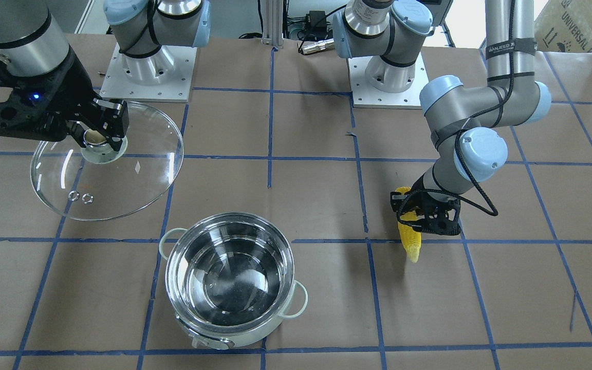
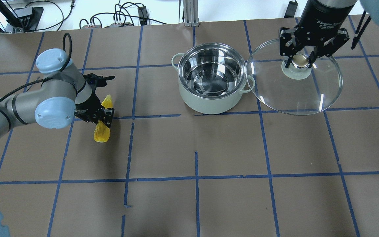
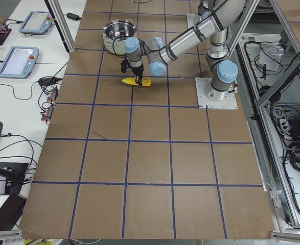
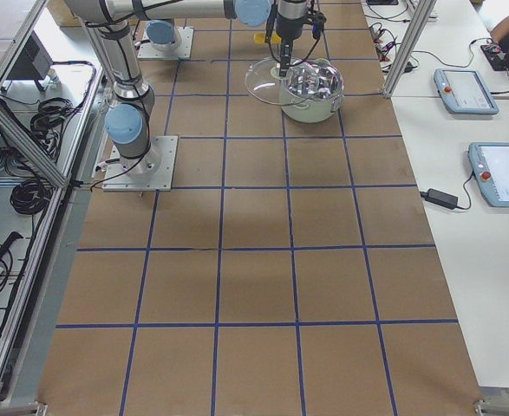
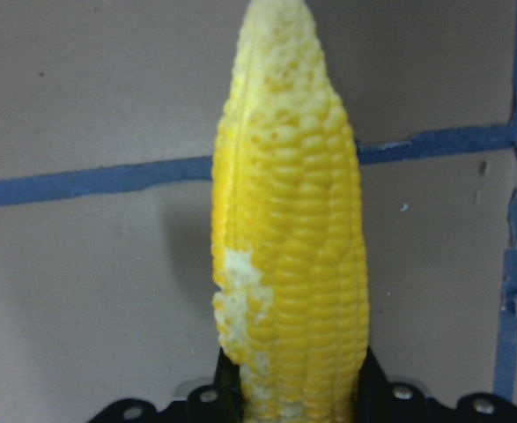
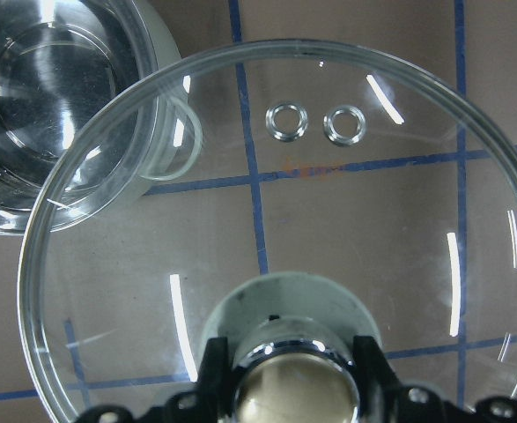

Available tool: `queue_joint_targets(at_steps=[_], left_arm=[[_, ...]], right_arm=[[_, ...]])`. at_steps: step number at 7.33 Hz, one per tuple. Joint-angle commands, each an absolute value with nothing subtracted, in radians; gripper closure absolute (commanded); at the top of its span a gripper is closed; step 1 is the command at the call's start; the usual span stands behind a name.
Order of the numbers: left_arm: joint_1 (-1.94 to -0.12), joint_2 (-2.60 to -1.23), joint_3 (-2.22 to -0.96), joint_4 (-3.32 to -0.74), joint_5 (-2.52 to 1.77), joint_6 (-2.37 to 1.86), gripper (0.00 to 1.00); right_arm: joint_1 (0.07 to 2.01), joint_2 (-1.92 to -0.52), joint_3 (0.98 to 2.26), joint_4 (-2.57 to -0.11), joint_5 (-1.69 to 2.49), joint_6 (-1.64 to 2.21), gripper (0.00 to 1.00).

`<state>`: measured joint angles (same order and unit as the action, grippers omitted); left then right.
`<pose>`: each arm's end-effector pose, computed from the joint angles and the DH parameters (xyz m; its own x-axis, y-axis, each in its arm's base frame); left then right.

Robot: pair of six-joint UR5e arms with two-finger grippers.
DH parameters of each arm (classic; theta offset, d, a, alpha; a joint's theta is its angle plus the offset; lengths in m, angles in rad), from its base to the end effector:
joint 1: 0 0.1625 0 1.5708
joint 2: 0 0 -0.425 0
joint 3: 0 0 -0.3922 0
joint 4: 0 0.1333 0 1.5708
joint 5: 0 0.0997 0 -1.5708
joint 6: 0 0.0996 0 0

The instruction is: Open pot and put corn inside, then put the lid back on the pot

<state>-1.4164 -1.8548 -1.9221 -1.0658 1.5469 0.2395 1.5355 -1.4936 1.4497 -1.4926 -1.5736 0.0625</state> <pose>-0.0540 -0.5354 0.2261 -0.9953 0.0801 0.0538 0.0861 0.9890 0.1206 0.1146 -0.5252 0.5005 -0.9952 0.0975 0.0049 0.0976 0.9946 0.0341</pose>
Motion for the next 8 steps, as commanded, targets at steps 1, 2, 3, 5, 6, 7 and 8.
queue_joint_targets(at_steps=[1,2,3,5,6,7,8], left_arm=[[-1.549,-1.879,-1.722,-1.184,1.45,0.047,0.8],[-1.619,-1.911,-1.628,-1.228,1.439,-0.056,0.8],[-1.658,-1.94,-1.535,-1.28,1.428,-0.117,0.8],[-1.771,-2.029,-1.36,-1.287,1.378,-0.25,0.84],[-1.819,-2.104,-1.262,-1.284,1.376,-0.261,0.84],[-1.862,-2.164,-1.17,-1.295,1.382,-0.3,0.84],[-1.896,-2.187,-1.142,-1.304,1.387,-0.313,0.84]], right_arm=[[1.536,-1.494,1.45,-1.493,-1.571,0.063,0.61],[1.534,-1.494,1.448,-1.493,-1.571,0.063,0.61],[1.534,-1.494,1.448,-1.493,-1.571,0.063,0.61],[1.532,-1.493,1.445,-1.491,-1.571,0.061,0.61],[1.532,-1.493,1.445,-1.493,-1.569,0.061,0.61],[1.532,-1.493,1.445,-1.493,-1.568,0.061,0.61],[1.535,-1.494,1.443,-1.494,-1.571,0.061,0.61]])
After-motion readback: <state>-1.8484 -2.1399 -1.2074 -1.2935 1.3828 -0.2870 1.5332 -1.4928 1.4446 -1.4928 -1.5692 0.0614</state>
